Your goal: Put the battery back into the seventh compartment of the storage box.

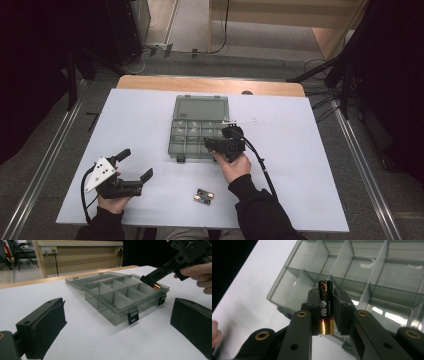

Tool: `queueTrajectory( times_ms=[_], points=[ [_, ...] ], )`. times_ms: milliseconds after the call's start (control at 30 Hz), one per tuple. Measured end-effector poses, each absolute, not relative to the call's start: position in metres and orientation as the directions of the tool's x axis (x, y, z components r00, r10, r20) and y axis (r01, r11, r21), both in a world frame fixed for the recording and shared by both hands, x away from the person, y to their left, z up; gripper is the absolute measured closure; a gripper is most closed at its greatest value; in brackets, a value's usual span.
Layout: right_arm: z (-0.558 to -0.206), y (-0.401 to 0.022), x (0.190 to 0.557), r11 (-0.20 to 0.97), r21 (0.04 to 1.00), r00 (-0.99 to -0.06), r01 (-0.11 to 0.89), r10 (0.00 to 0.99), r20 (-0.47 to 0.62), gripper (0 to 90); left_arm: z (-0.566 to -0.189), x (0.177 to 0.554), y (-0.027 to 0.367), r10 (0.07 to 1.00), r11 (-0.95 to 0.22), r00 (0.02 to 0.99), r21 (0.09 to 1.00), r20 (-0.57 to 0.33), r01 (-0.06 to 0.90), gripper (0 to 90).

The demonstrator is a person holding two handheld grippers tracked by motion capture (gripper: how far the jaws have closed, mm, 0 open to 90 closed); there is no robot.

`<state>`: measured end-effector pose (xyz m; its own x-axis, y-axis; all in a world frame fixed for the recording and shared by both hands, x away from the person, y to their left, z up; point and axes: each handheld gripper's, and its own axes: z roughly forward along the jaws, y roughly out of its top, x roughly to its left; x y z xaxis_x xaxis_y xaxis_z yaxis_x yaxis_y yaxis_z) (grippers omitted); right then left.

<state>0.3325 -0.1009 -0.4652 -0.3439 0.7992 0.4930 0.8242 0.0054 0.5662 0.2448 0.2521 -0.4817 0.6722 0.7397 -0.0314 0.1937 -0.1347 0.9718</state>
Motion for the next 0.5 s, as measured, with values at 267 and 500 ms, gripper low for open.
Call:
queueTrajectory(
  times_ms=[267,500],
  points=[
    [-0.4653,-0.095,0.3311,-0.055,0.567,-0.299,0.822,0.806,0.511,77.7,-0.4817,0.2448,0.2522,0.738,-0.135,0.674,0.972,-0.031,0.193,0.0],
    [-0.4619,-0.097,0.3286,-0.091,0.581,-0.278,0.809,0.812,0.514,38.5,-0.4817,0.2449,0.2523,0.739,-0.134,0.673,0.972,-0.032,0.193,0.0]
  ],
)
